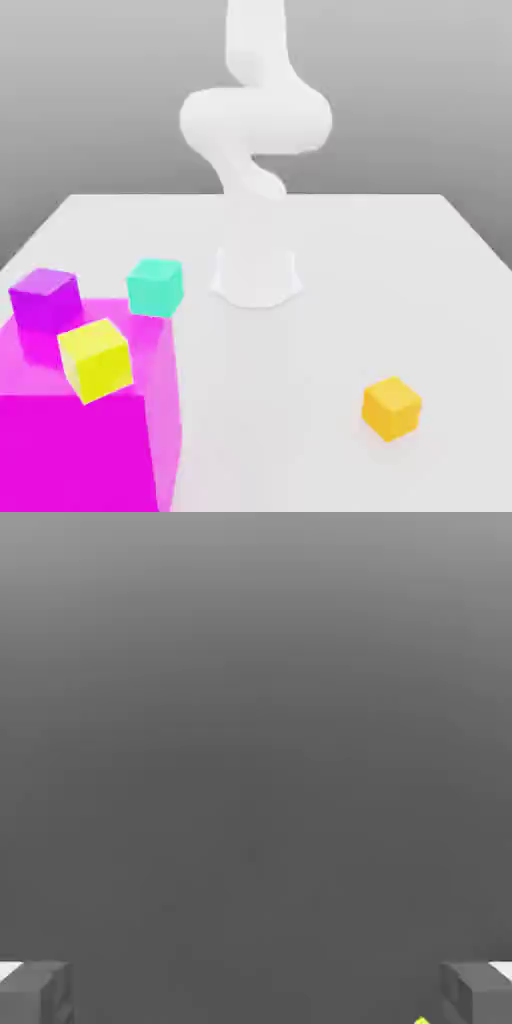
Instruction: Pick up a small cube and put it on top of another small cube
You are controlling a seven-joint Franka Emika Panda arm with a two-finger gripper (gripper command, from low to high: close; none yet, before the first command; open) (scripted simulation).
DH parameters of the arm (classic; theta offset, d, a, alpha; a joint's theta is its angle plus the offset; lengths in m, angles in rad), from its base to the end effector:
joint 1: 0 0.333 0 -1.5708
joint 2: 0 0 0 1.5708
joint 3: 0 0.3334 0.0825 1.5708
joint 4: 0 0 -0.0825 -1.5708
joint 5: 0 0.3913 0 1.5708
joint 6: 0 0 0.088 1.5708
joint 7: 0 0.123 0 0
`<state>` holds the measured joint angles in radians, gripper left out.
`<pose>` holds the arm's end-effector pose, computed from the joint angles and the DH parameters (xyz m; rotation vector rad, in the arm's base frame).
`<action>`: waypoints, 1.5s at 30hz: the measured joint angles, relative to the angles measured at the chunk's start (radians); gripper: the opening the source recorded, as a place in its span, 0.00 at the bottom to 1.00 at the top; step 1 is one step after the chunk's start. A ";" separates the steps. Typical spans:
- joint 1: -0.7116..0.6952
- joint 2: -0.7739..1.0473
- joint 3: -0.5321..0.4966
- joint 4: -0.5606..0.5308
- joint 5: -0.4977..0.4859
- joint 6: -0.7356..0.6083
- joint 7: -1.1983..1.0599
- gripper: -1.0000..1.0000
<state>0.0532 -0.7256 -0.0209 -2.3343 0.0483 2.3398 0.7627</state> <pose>0.3822 0.0110 0.6719 -2.4739 0.9749 -0.9053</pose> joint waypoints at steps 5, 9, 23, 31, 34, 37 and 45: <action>0.102 0.156 -0.023 -0.069 0.094 0.079 -0.073 0.50; 0.170 0.278 -0.020 -0.122 0.157 0.137 -0.121 0.50; 0.323 0.678 0.092 -0.316 0.152 0.371 -0.130 0.50; 0.379 0.868 0.063 -0.377 -0.081 0.521 0.029 0.50; 0.390 0.943 0.048 -0.364 -0.098 0.583 0.041 0.50; 0.394 1.022 0.044 -0.353 -0.103 0.646 0.047 0.50; 0.393 1.034 0.044 -0.351 -0.107 0.656 0.051 0.00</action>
<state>0.4458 0.3087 0.0232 -2.6857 -0.0587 2.9958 0.8137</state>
